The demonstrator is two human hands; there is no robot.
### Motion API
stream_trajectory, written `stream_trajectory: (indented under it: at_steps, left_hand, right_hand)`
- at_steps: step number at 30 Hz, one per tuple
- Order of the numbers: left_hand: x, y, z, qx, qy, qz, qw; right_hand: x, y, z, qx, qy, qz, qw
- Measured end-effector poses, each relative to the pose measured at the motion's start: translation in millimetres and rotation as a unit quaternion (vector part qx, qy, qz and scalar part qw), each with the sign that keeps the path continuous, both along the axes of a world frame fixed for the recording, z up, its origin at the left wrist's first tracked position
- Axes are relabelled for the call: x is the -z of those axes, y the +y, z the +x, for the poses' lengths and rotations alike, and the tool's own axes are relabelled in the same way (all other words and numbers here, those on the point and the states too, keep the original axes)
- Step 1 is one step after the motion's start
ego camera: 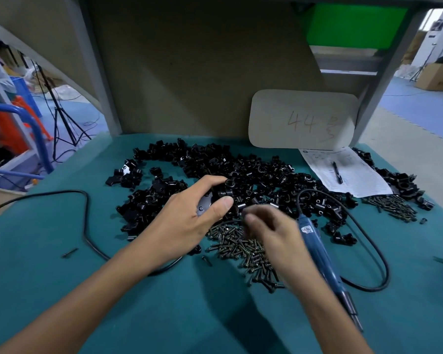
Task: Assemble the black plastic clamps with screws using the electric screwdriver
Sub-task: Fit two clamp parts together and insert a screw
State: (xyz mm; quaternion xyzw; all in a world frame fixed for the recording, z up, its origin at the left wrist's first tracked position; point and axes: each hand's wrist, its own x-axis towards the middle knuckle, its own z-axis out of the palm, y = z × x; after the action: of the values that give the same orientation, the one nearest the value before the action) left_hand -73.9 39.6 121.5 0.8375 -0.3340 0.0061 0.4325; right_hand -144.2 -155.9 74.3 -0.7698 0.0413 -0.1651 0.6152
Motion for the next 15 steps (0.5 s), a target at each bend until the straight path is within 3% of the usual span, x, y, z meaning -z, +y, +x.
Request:
stream_trajectory:
  at_steps: [2, 4, 15]
  left_hand:
    - [0, -1, 0, 0.002, 0.001, -0.003, 1.000]
    - [0, -3, -1, 0.004, 0.001, -0.005, 1.000]
    - [-6, -4, -8, 0.022, 0.024, -0.003, 0.999]
  right_hand:
    - [-23, -2, -10, -0.047, -0.042, 0.151, 0.987]
    - [-39, 1, -17, -0.101, -0.064, 0.233, 0.965]
    - [-56, 0, -16, -0.163, -0.018, 0.263, 0.951]
